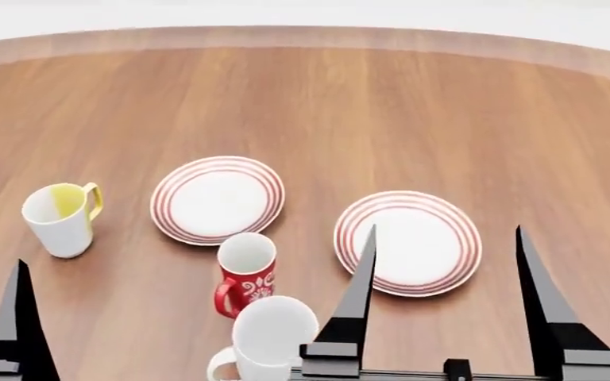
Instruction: Put the white mug on the left plate.
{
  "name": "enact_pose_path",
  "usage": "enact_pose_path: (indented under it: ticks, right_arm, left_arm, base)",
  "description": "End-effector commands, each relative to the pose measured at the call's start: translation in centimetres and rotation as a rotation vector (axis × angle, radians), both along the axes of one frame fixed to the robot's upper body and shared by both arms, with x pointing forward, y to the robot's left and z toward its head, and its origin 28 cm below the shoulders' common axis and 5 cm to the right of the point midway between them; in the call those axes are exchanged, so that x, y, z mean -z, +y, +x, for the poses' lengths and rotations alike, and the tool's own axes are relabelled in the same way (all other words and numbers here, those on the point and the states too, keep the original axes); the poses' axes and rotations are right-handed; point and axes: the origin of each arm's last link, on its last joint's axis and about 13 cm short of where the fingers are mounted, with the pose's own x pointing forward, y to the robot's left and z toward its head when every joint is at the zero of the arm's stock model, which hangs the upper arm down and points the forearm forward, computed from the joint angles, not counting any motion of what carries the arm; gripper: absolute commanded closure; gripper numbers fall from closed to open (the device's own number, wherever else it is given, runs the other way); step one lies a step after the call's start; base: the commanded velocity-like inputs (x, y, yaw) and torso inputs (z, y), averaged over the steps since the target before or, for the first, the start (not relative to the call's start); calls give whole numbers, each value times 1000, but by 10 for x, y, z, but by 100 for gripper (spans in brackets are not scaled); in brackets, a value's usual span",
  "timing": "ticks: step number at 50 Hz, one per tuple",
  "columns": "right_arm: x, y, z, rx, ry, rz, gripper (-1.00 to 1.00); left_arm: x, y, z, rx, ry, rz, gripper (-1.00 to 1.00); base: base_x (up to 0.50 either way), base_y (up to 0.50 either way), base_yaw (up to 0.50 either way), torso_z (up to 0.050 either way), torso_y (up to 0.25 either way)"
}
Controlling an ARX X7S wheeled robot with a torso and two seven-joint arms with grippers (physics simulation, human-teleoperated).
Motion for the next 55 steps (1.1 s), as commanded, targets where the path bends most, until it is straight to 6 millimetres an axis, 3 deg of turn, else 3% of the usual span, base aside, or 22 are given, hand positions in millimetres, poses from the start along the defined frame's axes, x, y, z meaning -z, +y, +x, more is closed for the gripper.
enact_pose_path:
  ticks: [1, 42, 55]
  right_arm:
    - [-3, -1, 0, 2, -7, -3, -100]
    - [0, -2, 2, 8, 10, 3, -100]
    - [-1, -3, -2, 17, -31, 30, -100]
  left_arm:
    - [-1, 1, 1, -2, -13, -6, -100]
    - [2, 1, 2, 0, 0, 4, -100]
    - [1, 1, 1, 2, -3, 2, -100]
  base:
    - [500, 0, 0, 0, 0]
    - [499, 0, 0, 0, 1]
    - [0, 0, 0, 0, 0]
